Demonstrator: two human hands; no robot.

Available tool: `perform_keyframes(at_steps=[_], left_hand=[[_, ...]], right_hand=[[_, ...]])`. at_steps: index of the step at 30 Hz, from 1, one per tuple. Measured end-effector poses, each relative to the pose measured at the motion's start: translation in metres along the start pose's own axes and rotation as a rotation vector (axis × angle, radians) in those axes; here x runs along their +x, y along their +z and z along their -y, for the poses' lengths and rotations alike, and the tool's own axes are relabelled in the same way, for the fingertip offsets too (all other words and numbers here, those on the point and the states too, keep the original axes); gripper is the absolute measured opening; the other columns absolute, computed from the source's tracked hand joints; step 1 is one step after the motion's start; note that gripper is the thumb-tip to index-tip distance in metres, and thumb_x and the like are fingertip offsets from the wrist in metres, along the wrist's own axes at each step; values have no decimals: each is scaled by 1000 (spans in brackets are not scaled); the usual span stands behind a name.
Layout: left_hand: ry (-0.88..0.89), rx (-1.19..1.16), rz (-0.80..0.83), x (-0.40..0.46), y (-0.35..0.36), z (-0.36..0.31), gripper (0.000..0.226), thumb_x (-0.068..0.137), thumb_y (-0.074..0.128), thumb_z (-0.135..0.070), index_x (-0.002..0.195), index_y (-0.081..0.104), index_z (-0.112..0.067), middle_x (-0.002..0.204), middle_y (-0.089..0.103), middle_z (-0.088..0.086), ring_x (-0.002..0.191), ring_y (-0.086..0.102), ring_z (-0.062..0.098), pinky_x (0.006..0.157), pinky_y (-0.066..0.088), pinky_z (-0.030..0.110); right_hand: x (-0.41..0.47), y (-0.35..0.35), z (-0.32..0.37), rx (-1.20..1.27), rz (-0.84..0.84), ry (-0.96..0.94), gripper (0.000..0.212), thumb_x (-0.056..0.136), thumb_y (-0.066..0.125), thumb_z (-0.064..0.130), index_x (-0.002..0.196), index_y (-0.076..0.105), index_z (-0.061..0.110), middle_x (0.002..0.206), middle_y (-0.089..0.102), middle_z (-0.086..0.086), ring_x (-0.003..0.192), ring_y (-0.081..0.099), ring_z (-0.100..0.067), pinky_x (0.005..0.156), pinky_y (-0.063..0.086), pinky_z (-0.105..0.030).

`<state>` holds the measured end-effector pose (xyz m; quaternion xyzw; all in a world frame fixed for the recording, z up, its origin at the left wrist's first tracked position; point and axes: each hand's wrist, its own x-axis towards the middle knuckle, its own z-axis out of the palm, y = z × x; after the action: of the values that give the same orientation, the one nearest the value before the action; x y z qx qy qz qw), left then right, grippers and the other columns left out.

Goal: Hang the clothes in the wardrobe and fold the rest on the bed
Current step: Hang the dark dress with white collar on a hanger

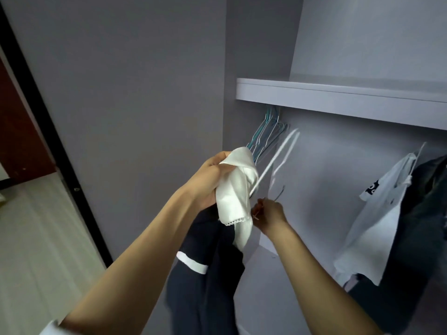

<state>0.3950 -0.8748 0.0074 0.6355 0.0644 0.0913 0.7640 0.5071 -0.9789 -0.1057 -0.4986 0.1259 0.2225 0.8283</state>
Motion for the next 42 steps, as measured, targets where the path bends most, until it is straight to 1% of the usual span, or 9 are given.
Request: perform_keyframes(at_steps=[13,18,21,24,27,29,32,38,42], left_hand=[[-6,679,-414,-4,-66,41,22,89,45,-2,106,54,-10,101,58,9,91,54,28,79,46,38],[-175,227,-338,-4,-74,54,21,87,50,3,105,59,1,90,62,16,76,61,25,64,49,31],[-252,-73,-200,-1,-76,46,15,84,45,-1,89,59,-2,84,62,16,74,60,26,65,50,30],[-287,-291,-170,7,-78,40,25,70,43,-12,70,19,-20,57,33,2,53,36,17,56,34,27],[-293,-250,-118,10,-77,42,33,86,51,-20,55,40,-17,51,44,0,49,46,16,51,44,22],[-314,-221,-142,10,-75,45,20,89,58,-27,86,64,-8,77,65,9,71,62,23,63,55,30],[-381,-200,-160,13,-78,50,30,88,58,-20,115,60,-5,103,62,15,90,61,29,79,52,39],[-486,-84,-112,5,-85,64,34,90,55,-10,122,56,0,112,56,17,92,57,28,82,49,37],[-518,35,-99,2,-89,76,26,92,56,-14,113,58,1,100,61,14,84,59,23,75,52,30]], right_hand=[[11,-22,19,-713,-467,-932,17,87,35,-13,96,50,-14,103,61,-31,96,59,-42,76,37,-34],[7,-25,37,-818,-506,-1096,22,98,32,2,95,50,-10,98,61,-30,90,58,-42,75,41,-39],[6,-25,42,-831,-501,-1142,24,99,30,3,94,50,-10,93,60,-28,85,57,-41,72,40,-37],[5,-30,44,-847,-479,-1165,23,98,31,1,94,51,-10,94,60,-28,86,58,-38,67,30,-24],[5,-38,39,-858,-457,-1158,23,98,32,1,94,51,-11,99,61,-28,90,58,-39,68,31,-26],[6,-44,36,-867,-435,-1147,23,98,32,1,96,52,-12,101,61,-28,92,57,-39,68,30,-24],[7,-53,34,-865,-376,-1133,23,98,32,-1,97,52,-12,99,61,-27,89,57,-36,67,28,-20],[8,-66,39,-817,-176,-1004,19,98,33,4,89,50,4,83,58,-8,72,52,-22,72,40,-30],[6,-70,48,-948,-58,-947,13,93,51,15,81,46,17,65,44,7,58,43,-7,56,36,-10]])
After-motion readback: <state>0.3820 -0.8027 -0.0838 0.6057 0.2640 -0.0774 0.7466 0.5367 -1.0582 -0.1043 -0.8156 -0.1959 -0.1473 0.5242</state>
